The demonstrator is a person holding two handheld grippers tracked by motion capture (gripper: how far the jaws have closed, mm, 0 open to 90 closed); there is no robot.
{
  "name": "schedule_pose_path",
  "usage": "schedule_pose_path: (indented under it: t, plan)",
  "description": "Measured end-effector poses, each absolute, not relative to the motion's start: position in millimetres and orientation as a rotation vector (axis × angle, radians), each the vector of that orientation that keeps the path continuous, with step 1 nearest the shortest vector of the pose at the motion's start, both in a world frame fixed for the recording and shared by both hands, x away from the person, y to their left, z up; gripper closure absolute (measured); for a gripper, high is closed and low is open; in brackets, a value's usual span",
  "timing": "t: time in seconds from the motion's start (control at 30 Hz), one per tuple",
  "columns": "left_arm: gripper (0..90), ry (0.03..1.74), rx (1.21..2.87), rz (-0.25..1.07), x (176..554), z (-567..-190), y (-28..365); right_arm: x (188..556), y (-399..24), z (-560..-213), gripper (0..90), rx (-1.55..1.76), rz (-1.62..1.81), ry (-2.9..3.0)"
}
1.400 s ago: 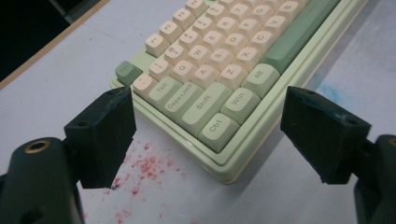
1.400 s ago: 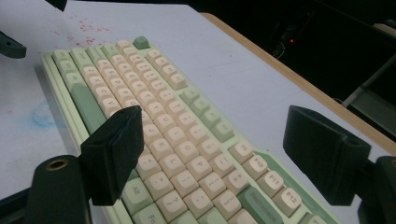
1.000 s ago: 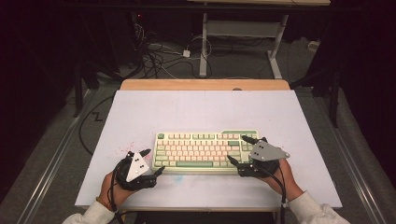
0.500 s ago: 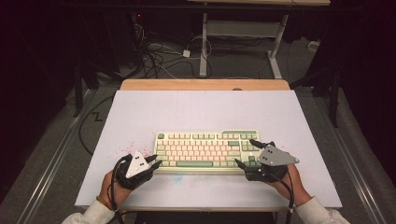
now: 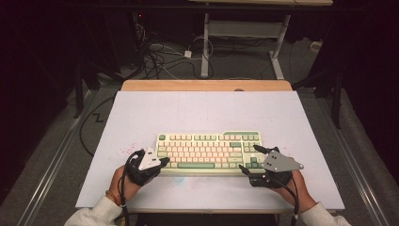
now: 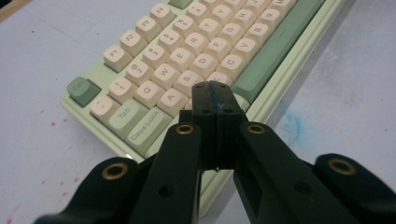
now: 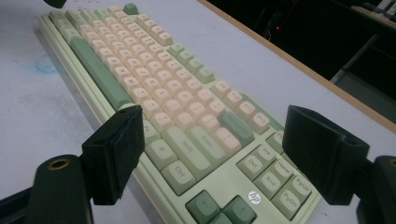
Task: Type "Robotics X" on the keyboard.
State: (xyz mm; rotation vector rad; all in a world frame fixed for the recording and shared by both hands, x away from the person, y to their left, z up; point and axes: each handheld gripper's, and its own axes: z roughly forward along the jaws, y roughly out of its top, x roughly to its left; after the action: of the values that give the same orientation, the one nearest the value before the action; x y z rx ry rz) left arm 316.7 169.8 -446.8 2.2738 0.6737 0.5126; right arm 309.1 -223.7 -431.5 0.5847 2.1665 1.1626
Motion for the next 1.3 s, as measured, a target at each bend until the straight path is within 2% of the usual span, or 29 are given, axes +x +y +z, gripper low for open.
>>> schedule_pose_path:
  t: [1.3]
  plan:
    - [87.8,0.607,2.356,0.437,352,-451,122,309,-221,-438,22.0,0.566,1.126,2.202]
